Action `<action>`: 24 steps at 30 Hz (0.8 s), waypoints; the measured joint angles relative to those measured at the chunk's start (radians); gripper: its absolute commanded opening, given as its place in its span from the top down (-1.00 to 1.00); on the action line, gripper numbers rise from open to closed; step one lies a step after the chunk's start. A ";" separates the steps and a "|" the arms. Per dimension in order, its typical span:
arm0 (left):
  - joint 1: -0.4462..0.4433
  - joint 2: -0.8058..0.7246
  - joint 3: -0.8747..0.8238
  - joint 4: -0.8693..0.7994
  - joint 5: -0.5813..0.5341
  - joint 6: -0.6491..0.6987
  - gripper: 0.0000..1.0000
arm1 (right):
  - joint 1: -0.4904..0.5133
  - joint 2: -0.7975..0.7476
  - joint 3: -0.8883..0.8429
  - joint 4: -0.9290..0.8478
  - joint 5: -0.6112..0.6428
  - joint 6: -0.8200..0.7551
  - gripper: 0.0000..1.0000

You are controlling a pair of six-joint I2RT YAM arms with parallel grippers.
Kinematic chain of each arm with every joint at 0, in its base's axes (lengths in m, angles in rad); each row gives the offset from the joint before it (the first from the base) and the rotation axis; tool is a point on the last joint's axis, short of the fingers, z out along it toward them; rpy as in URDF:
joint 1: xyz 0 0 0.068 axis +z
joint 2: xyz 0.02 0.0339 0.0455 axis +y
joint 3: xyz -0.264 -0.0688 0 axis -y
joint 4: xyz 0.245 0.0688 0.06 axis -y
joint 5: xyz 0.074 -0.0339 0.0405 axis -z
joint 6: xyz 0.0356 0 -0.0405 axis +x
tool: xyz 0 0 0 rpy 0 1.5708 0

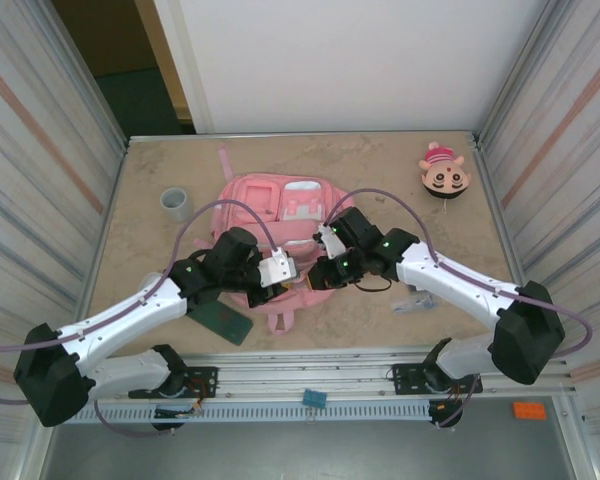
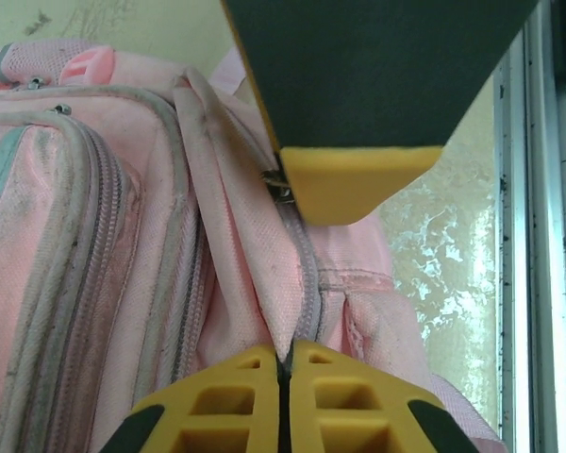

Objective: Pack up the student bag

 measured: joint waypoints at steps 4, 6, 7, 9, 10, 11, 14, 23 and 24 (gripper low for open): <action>0.000 -0.002 -0.008 0.013 0.013 -0.024 0.92 | 0.037 0.014 0.015 -0.011 0.093 0.000 0.70; 0.000 -0.006 -0.014 0.023 0.014 -0.035 0.92 | 0.055 0.014 0.019 -0.012 0.138 -0.002 0.56; 0.000 -0.009 -0.016 0.028 0.014 -0.039 0.92 | 0.064 0.014 0.020 -0.013 0.166 -0.002 0.53; 0.000 -0.013 -0.017 0.030 0.014 -0.049 0.92 | 0.074 0.014 0.020 -0.015 0.212 0.002 0.47; 0.000 -0.015 -0.017 0.030 0.014 -0.053 0.92 | 0.079 0.014 0.020 -0.016 0.236 0.002 0.43; 0.000 -0.017 -0.017 0.032 0.013 -0.055 0.92 | 0.082 0.014 0.020 -0.015 0.253 0.002 0.42; 0.000 -0.023 -0.018 0.036 0.013 -0.060 0.92 | 0.093 0.013 0.019 -0.014 0.296 0.002 0.42; 0.008 -0.034 -0.019 0.036 0.006 -0.060 0.95 | 0.111 -0.011 0.009 0.008 0.304 -0.002 1.00; 0.015 -0.037 -0.021 0.037 0.007 -0.060 0.95 | 0.105 -0.019 0.008 0.005 0.300 -0.003 1.00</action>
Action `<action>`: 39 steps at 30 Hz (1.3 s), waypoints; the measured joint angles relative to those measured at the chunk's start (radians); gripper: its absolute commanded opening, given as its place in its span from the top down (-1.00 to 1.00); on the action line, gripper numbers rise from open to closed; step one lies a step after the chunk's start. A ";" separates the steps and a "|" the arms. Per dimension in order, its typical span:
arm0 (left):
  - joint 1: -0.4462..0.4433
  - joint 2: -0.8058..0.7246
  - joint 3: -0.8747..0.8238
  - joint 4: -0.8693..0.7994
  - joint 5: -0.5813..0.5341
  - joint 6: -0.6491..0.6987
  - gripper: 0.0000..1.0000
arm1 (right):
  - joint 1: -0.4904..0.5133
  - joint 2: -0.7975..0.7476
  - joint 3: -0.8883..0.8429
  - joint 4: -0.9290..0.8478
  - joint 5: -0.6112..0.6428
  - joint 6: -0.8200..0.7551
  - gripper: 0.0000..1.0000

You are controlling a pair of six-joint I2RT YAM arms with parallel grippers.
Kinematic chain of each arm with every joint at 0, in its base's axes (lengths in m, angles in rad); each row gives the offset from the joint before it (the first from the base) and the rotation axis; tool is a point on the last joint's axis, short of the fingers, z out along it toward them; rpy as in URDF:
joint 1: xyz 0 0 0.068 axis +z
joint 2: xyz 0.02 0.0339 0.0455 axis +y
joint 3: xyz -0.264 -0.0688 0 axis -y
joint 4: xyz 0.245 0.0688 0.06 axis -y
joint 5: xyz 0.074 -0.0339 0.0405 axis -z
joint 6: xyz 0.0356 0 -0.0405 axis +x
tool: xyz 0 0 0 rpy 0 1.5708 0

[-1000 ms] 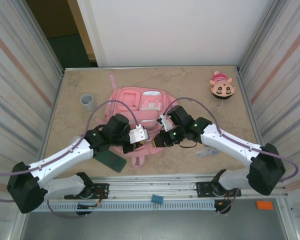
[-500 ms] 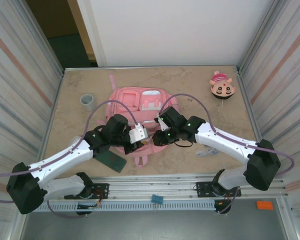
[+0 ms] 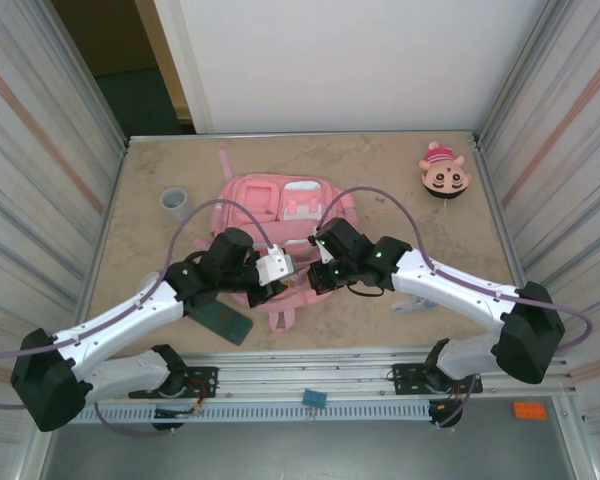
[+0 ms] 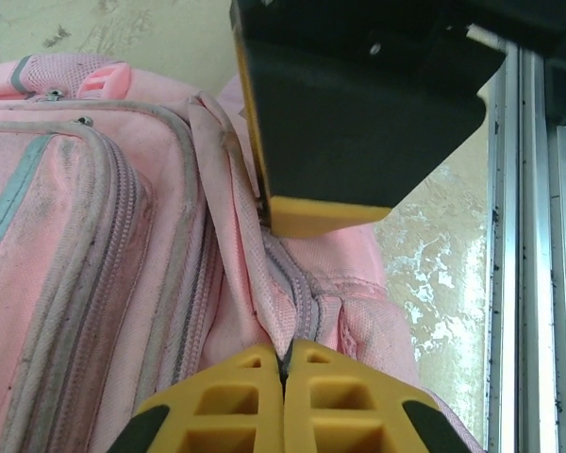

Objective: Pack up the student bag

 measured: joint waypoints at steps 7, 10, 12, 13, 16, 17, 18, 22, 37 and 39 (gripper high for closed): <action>0.067 -0.047 -0.025 0.000 0.031 0.012 0.96 | -0.090 -0.052 -0.011 -0.043 -0.031 -0.030 1.00; 0.082 -0.066 -0.029 -0.027 0.039 0.028 0.96 | -0.122 -0.056 -0.026 -0.064 -0.014 -0.034 1.00; 0.085 -0.076 -0.030 -0.052 0.057 0.039 0.97 | -0.147 -0.056 -0.045 -0.067 -0.001 -0.034 1.00; 0.085 -0.079 -0.030 -0.060 0.066 0.044 0.98 | -0.156 -0.056 -0.051 -0.067 0.003 -0.033 1.00; 0.085 -0.085 -0.030 -0.088 0.126 0.064 1.00 | -0.194 -0.048 -0.064 -0.067 0.008 -0.033 1.00; 0.086 -0.086 -0.030 -0.096 0.148 0.070 1.00 | -0.214 -0.039 -0.064 -0.064 0.008 -0.033 1.00; 0.087 -0.089 -0.030 -0.105 0.168 0.077 1.00 | -0.237 -0.027 -0.064 -0.060 0.008 -0.033 1.00; 0.094 -0.093 -0.021 -0.146 0.220 0.102 1.00 | -0.341 0.043 -0.064 -0.027 -0.007 -0.034 1.00; 0.081 -0.152 -0.004 -0.183 0.213 0.138 -0.25 | -0.499 0.121 -0.056 0.133 -0.135 -0.056 0.01; 0.102 -0.184 -0.002 -0.183 0.192 0.144 -0.33 | -0.497 0.034 -0.076 0.143 -0.114 -0.069 -0.04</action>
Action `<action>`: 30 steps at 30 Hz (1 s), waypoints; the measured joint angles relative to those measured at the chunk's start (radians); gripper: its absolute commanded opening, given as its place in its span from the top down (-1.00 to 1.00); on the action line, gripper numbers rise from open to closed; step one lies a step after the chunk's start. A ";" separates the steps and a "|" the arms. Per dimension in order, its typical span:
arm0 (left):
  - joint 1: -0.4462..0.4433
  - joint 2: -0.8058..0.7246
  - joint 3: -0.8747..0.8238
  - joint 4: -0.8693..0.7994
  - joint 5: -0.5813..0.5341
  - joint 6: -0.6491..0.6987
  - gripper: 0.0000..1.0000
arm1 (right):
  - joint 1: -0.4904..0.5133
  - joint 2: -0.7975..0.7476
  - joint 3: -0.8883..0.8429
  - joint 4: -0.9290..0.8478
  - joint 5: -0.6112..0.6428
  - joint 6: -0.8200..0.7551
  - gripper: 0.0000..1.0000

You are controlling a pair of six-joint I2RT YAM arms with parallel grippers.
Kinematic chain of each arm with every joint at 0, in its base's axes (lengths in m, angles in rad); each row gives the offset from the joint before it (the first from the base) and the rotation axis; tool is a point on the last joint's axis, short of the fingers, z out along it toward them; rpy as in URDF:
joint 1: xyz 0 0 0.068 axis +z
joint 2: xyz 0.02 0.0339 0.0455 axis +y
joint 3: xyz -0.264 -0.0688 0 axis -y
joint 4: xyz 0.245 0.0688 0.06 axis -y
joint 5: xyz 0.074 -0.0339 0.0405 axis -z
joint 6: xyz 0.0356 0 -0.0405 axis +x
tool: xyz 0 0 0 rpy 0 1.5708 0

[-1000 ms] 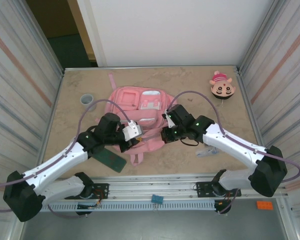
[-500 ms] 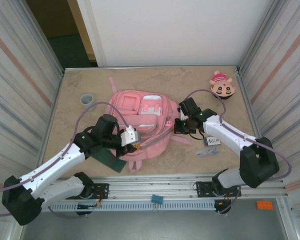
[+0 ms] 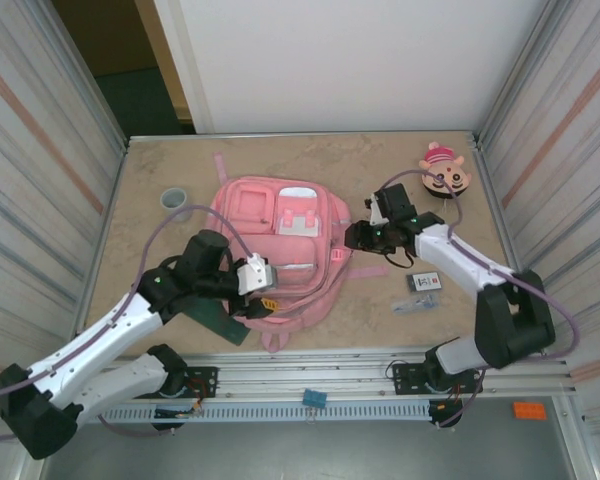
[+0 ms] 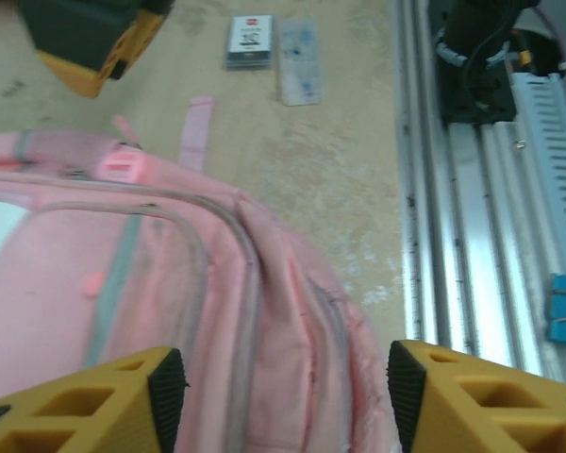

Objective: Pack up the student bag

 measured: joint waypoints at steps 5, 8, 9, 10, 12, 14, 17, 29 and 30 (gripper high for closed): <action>0.062 -0.004 0.033 -0.021 -0.079 0.068 -0.55 | 0.048 -0.299 -0.115 0.080 0.069 0.004 -0.06; 0.062 0.081 0.079 -0.034 -0.134 0.116 -0.66 | 0.131 -0.452 -0.220 0.168 0.110 0.025 -0.08; 0.062 0.117 0.090 -0.033 -0.150 0.132 -0.69 | 0.162 -0.484 -0.248 0.185 0.126 0.026 -0.08; 0.062 0.149 0.098 -0.032 -0.164 0.147 -0.71 | 0.192 -0.511 -0.274 0.203 0.145 0.028 -0.10; 0.062 0.204 0.103 -0.029 -0.184 0.172 -0.72 | 0.236 -0.535 -0.302 0.221 0.169 0.029 -0.12; 0.062 0.258 0.105 -0.026 -0.199 0.194 -0.72 | 0.257 -0.539 -0.308 0.224 0.182 0.029 -0.15; 0.062 0.331 0.116 -0.021 -0.206 0.213 -0.72 | 0.263 -0.539 -0.308 0.224 0.191 0.029 -0.17; 0.061 0.462 0.144 0.029 -0.208 0.254 0.50 | 0.263 -0.555 -0.331 0.281 0.259 0.044 -0.77; 0.064 0.457 0.144 0.026 -0.196 0.254 0.64 | 0.262 -0.555 -0.335 0.288 0.266 0.044 -0.75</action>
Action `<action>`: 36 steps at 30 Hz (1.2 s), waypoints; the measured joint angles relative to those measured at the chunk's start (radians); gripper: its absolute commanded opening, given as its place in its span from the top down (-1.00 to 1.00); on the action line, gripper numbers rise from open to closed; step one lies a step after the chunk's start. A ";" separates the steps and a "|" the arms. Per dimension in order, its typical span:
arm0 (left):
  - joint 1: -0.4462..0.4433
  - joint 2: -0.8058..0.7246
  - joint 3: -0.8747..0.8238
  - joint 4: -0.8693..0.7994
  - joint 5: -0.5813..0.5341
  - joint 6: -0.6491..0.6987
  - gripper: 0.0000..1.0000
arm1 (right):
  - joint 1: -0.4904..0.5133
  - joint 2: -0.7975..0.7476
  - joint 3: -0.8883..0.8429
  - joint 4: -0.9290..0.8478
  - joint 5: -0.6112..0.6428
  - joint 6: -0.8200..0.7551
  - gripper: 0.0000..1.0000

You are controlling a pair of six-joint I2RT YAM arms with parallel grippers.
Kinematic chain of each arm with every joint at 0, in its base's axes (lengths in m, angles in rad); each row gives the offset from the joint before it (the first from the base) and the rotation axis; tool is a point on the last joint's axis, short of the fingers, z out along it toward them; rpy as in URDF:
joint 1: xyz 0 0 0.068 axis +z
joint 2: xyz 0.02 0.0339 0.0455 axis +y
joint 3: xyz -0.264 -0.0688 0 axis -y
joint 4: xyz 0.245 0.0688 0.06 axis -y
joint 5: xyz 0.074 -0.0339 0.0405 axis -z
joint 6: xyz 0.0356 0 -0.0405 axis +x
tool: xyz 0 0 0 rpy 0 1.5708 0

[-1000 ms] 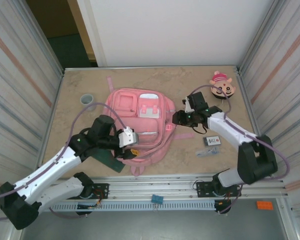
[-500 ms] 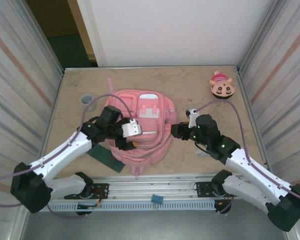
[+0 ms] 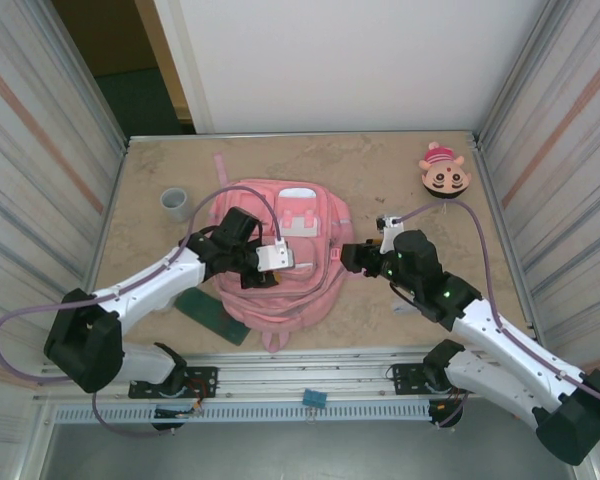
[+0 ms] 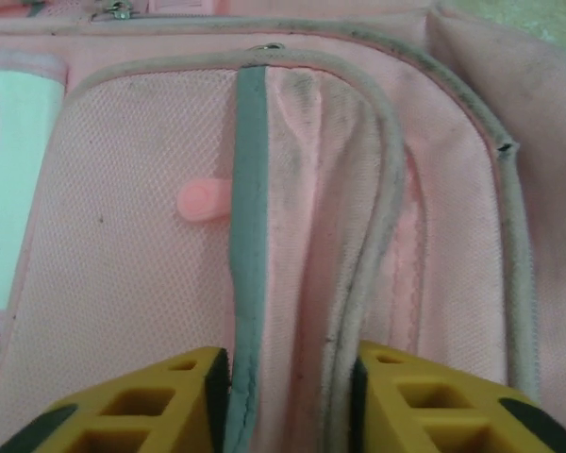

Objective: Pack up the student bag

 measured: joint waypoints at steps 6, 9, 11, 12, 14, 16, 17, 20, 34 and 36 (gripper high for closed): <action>0.113 -0.158 -0.077 0.084 0.162 -0.071 0.92 | -0.042 0.098 0.040 -0.050 -0.034 -0.102 -0.70; 0.180 -0.245 -0.142 0.150 0.245 -0.117 0.95 | -0.078 0.214 0.137 -0.131 -0.125 -0.249 -0.77; 0.202 -0.270 -0.167 0.167 0.285 -0.132 0.95 | -0.101 0.288 0.205 -0.171 -0.191 -0.367 -0.79; 0.207 -0.275 -0.174 0.170 0.301 -0.132 0.95 | -0.114 0.319 0.231 -0.185 -0.222 -0.424 -0.79; 0.212 -0.282 -0.188 0.173 0.330 -0.131 0.95 | -0.148 0.380 0.274 -0.207 -0.304 -0.565 -0.74; 0.219 -0.290 -0.203 0.177 0.352 -0.128 0.95 | -0.183 0.435 0.298 -0.223 -0.379 -0.700 -0.70; 0.223 -0.294 -0.209 0.179 0.359 -0.127 0.95 | -0.202 0.465 0.310 -0.236 -0.418 -0.769 -0.69; 0.232 -0.298 -0.214 0.179 0.375 -0.117 0.93 | -0.249 0.573 0.362 -0.286 -0.501 -0.949 -0.69; 0.233 -0.298 -0.214 0.160 0.385 -0.074 0.91 | -0.279 1.009 0.690 -0.510 -0.613 -1.437 -0.21; 0.233 -0.298 -0.214 0.160 0.385 -0.074 0.91 | -0.278 1.029 0.716 -0.550 -0.636 -1.468 -0.07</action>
